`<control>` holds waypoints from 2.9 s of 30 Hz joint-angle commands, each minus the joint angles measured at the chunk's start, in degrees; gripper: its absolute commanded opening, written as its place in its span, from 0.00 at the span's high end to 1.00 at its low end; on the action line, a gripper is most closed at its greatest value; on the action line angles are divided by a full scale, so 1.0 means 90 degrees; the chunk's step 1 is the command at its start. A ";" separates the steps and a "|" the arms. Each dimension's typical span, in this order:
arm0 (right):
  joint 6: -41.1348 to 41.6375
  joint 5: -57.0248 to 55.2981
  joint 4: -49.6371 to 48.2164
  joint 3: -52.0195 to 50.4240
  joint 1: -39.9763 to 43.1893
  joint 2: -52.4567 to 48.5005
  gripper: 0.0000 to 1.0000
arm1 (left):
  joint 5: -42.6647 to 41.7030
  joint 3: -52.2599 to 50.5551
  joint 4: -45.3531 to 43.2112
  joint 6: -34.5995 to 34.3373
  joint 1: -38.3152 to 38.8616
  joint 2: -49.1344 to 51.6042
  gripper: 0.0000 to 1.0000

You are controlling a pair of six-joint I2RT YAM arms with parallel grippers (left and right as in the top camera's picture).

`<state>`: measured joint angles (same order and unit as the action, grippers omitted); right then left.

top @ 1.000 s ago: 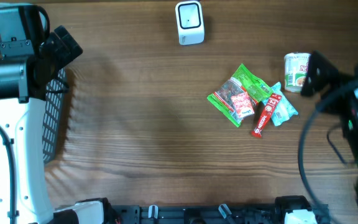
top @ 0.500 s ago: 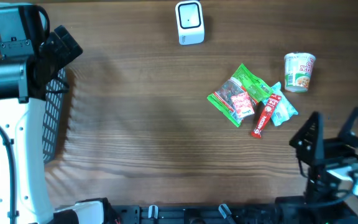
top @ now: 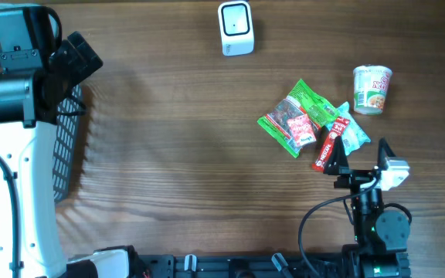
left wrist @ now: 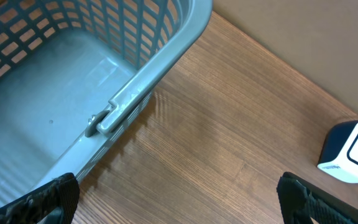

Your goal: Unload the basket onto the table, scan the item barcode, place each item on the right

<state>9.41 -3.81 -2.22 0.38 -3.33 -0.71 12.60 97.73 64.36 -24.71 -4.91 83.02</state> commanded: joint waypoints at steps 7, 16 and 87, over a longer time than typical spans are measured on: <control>-0.1030 0.0580 0.0214 -0.0012 -0.0015 0.0058 0.00 | 0.0058 0.0066 -0.0002 0.0053 -0.0027 -0.0017 0.00; -0.1027 0.0578 0.0216 -0.0010 -0.0015 0.0056 0.00 | 0.0058 0.0066 -0.0005 0.0053 -0.0027 -0.0017 0.00; -0.1030 0.0580 0.0216 -0.0010 -0.0015 0.0049 0.00 | -0.2178 -1.0822 -0.6720 0.2863 -0.0015 -0.9199 0.00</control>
<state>1.15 0.45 -0.01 0.36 -3.33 -0.67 -5.52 0.49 3.62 -0.03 -4.64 0.78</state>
